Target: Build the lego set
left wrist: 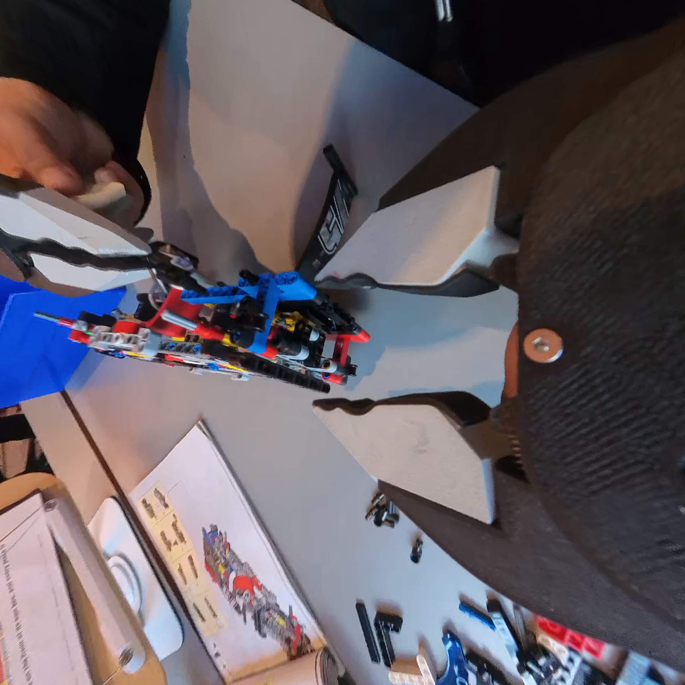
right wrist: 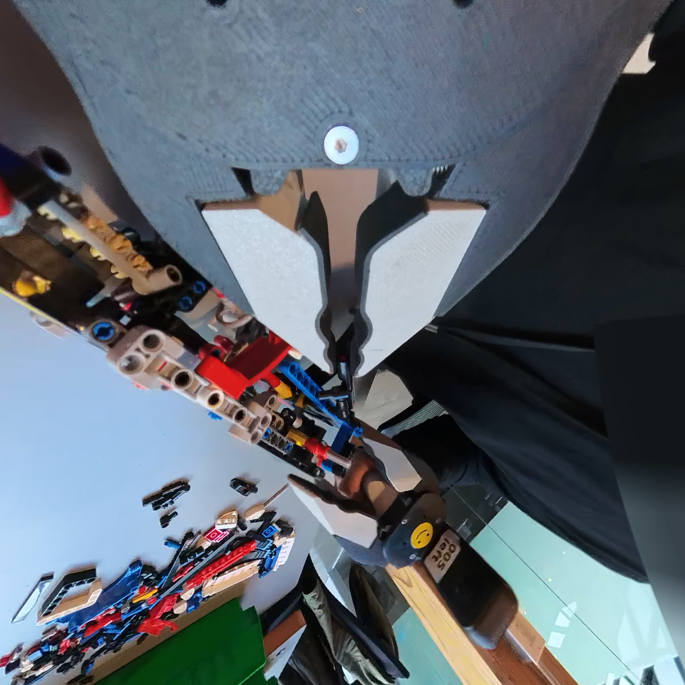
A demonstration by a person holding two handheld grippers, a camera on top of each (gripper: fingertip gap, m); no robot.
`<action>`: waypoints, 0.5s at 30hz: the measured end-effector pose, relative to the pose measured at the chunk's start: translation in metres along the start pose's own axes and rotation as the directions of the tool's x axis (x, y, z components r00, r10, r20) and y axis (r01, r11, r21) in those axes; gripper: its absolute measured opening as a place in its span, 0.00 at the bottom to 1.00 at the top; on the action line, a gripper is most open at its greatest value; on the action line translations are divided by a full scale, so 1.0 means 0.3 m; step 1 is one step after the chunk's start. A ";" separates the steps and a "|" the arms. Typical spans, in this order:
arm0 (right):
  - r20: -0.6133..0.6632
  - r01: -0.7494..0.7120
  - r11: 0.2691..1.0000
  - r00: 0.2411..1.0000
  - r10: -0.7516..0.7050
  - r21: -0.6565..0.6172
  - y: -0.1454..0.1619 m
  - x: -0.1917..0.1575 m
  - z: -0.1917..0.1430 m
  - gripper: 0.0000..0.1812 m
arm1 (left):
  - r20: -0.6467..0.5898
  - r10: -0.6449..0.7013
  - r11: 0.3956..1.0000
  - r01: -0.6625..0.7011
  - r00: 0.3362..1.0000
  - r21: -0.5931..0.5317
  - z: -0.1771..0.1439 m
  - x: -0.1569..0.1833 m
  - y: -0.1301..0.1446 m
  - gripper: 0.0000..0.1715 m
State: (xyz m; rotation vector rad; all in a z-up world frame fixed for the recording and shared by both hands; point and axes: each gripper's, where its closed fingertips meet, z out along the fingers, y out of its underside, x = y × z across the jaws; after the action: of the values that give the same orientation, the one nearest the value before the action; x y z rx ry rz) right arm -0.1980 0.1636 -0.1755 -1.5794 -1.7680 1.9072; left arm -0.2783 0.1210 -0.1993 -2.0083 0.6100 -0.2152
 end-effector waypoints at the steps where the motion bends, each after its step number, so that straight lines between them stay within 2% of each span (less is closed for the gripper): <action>1: -0.002 0.002 1.000 1.000 -0.002 -0.004 -0.005 0.000 0.005 0.02 | 0.013 0.014 1.000 -0.015 1.000 0.012 -0.014 0.003 -0.017 0.32; 4: 0.007 0.007 1.000 1.000 -0.007 -0.026 -0.010 -0.008 0.025 0.02 | 0.001 0.107 0.991 -0.107 0.994 0.083 -0.065 0.068 -0.108 0.22; 7: 0.035 -0.006 0.999 0.999 0.008 -0.050 0.002 -0.018 0.042 0.02 | -0.001 0.207 0.974 -0.206 0.978 0.090 -0.072 0.141 -0.170 0.20; 11: 0.096 -0.026 0.998 0.995 0.031 -0.056 0.002 -0.044 0.056 0.02 | 0.071 0.304 0.952 -0.305 0.950 0.002 -0.013 0.160 -0.160 0.16; 15: 0.150 -0.054 0.998 0.987 0.058 -0.034 -0.014 -0.056 0.045 0.02 | 0.096 0.306 0.952 -0.303 0.947 -0.047 0.030 0.157 -0.141 0.13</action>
State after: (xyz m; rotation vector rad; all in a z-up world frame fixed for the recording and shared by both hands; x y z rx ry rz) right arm -0.2020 0.1447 -0.1652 -1.5481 -1.8360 2.0865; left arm -0.2203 0.1207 -0.1721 -1.9112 0.8517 0.0848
